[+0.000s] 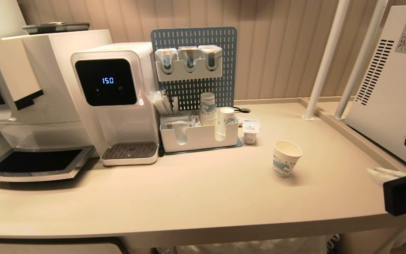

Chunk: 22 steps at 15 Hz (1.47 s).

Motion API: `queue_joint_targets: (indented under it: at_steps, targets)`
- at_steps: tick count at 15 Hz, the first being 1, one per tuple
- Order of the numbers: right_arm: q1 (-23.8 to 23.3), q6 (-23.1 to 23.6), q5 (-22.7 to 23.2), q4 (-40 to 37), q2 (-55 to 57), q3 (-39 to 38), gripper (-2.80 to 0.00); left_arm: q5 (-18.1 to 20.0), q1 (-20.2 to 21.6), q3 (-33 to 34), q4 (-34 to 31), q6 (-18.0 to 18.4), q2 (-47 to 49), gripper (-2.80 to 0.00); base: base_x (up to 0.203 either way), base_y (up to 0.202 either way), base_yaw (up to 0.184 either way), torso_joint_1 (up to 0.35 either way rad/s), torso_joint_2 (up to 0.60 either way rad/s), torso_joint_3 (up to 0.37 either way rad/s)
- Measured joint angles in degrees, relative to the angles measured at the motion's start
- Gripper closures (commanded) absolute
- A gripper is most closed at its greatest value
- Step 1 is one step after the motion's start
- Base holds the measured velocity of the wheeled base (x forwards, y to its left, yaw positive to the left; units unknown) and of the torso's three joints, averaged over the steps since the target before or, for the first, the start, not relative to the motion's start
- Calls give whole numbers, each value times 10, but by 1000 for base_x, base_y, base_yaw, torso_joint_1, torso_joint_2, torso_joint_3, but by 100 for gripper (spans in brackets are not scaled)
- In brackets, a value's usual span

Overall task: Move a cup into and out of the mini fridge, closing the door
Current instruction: Close the freezer door

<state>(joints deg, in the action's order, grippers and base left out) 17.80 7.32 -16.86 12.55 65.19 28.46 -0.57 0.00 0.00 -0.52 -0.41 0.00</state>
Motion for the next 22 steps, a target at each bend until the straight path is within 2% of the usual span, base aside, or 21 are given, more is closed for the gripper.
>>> queue_joint_targets:
  at_steps: [5,11,13,15,17,19,22]
  targets:
    - [-1,4,-47,-30,-88,-33,0,0,0,0,0,0,0,0,0,0,0,0,0,0]
    - [-1,2,-48,-181,-236,-74,0,0,0,0,0,0,0,0,0,0,0,0,0,0]
    - [-5,-1,-40,-197,-284,-82,0,0,0,0,0,0,0,0,0,0,0,0,0,0]
    - [-17,-5,-26,-199,-322,-88,0,0,0,0,0,0,0,0,0,0,0,0,0,0]
    - [-49,-17,6,-196,-359,-106,0,0,0,0,0,0,0,0,0,0,0,0,0,0]
    - [-91,-23,61,-195,-401,-133,0,0,0,0,0,0,0,0,0,0,0,0,0,0]
    - [-123,-36,129,-187,-457,-172,0,0,0,0,0,0,0,0,0,0,0,0,0,0]
